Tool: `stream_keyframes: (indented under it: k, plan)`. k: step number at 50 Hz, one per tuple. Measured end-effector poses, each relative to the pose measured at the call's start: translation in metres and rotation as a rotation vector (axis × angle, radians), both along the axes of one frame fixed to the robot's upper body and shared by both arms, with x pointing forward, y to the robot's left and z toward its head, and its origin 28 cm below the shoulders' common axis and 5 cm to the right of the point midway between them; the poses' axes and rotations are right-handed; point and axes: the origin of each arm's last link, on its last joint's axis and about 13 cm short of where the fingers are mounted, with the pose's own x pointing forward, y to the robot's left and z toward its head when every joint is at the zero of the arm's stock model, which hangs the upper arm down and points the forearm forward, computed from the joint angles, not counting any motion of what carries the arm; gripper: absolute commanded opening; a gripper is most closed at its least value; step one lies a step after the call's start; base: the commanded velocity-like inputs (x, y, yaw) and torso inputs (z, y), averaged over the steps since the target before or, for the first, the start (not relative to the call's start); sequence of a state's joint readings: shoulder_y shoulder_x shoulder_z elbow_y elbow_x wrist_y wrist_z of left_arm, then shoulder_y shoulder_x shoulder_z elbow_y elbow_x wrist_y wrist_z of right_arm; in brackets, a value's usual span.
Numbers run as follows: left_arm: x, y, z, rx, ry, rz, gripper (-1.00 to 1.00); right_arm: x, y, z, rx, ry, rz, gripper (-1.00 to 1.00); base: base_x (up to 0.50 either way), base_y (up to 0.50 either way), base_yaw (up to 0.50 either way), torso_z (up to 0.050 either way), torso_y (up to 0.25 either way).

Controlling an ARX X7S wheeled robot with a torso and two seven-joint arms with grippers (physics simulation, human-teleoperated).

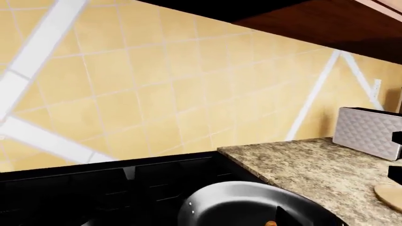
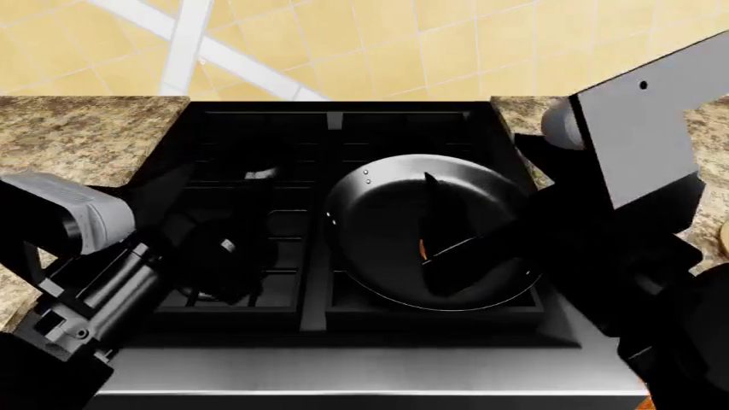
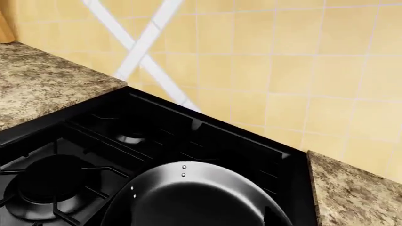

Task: Pick the croissant and place it on the pan. Then turn on the stove to warm the croissant.

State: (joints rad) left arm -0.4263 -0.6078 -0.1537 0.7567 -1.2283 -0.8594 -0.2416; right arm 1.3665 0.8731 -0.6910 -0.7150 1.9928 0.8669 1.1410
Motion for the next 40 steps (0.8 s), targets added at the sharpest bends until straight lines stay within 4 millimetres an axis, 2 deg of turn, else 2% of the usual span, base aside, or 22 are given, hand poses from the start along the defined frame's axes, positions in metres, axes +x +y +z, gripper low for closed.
stream_keyframes:
  k: [13, 27, 40]
  plan:
    - [-0.006, -0.002, -0.001, -0.002, -0.042, -0.005, 1.0, -0.023, 0.002, -0.001, 0.041, -0.079, -0.073, 1.0, 0.0, 0.0, 0.0, 0.0, 0.0]
    - [-0.005, -0.002, 0.003, -0.036, -0.049, -0.018, 1.0, -0.03, 0.002, -0.003, 0.071, -0.124, -0.091, 1.0, 0.0, 0.0, 0.0, 0.0, 0.0]
    - [-0.001, -0.003, 0.005, -0.061, -0.047, -0.021, 1.0, -0.028, 0.002, -0.004, 0.098, -0.133, -0.091, 1.0, -0.48, 0.0, 0.0, 0.0, 0.0]
